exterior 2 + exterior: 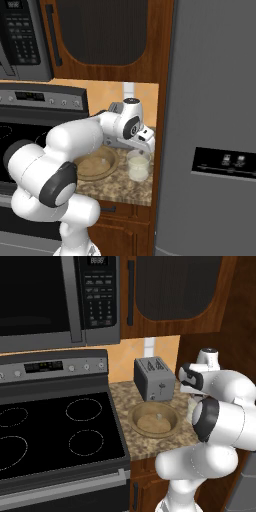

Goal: Grab a lemon wedge from the fridge and one ice cube from the ice bowl, and put them in the glass of lemonade.

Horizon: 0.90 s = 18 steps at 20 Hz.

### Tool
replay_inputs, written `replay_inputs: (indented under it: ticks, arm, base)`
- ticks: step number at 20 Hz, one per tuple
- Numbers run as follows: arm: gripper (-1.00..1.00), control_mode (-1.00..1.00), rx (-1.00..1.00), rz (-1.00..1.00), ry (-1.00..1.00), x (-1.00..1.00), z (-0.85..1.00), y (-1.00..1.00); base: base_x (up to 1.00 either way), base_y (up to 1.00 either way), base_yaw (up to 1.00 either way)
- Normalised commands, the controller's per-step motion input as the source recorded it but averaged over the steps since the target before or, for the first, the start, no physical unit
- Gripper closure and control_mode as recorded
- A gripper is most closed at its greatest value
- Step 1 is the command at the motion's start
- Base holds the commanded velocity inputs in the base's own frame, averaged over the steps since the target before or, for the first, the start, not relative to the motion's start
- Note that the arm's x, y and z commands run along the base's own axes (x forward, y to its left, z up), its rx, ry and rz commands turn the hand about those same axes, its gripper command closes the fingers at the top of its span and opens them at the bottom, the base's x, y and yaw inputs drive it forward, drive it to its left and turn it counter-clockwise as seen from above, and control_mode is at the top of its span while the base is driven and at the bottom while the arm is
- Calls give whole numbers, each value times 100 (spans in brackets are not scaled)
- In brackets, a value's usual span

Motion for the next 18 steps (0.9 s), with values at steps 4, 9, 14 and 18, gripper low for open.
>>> replay_inputs:
  ticks: [4, 9, 14, 18]
  arm:
    - [-100, -100, 0, 0, 0, 0, 3, -6]
    - [-100, -100, 0, 0, 0, -16, 48, -12]
    - [-100, -100, 2, 0, -5, -54, 76, 0]
    - [-100, -100, 1, 1, -7, -75, 19, 0]
  base:
    - [0, 0, 0]
    - [0, 0, 0]
    - [0, 0, 0]
    - [0, 0, 0]
